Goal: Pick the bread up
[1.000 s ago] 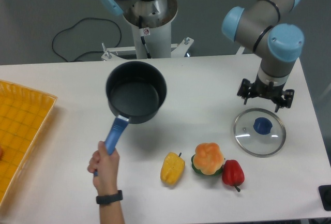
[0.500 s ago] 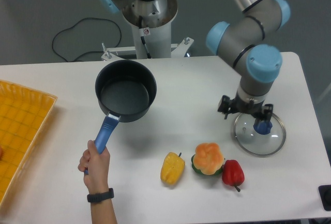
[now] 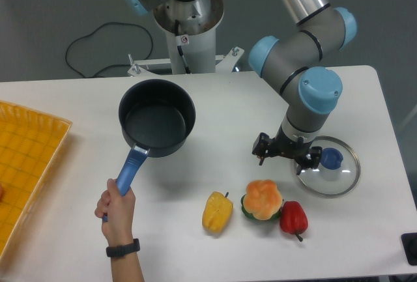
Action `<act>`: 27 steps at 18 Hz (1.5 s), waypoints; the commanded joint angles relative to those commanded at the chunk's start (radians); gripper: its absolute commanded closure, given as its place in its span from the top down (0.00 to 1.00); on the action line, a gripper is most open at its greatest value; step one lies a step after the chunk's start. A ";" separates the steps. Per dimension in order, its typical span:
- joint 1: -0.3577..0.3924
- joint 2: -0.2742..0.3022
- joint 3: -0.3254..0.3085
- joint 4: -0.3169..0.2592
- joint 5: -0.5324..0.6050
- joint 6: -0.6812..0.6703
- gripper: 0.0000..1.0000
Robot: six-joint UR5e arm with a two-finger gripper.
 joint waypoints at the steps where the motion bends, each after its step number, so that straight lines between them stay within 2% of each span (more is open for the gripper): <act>1: -0.002 -0.003 0.002 0.003 -0.003 -0.011 1.00; 4: -0.015 -0.020 0.023 0.006 -0.003 -0.032 1.00; 7: -0.031 -0.052 0.046 0.041 -0.003 -0.061 1.00; 9: -0.034 -0.066 0.057 0.054 -0.003 -0.083 0.96; 11: -0.038 -0.066 0.057 0.055 -0.003 -0.080 0.80; 15: -0.038 -0.061 0.057 0.055 -0.003 -0.074 0.25; 16: -0.038 -0.060 0.057 0.054 -0.003 -0.072 0.17; 19: -0.038 -0.058 0.055 0.055 -0.003 -0.071 0.02; 24: -0.038 -0.041 0.054 0.054 -0.002 -0.069 0.00; 27: -0.028 -0.002 0.045 0.046 0.000 -0.068 0.00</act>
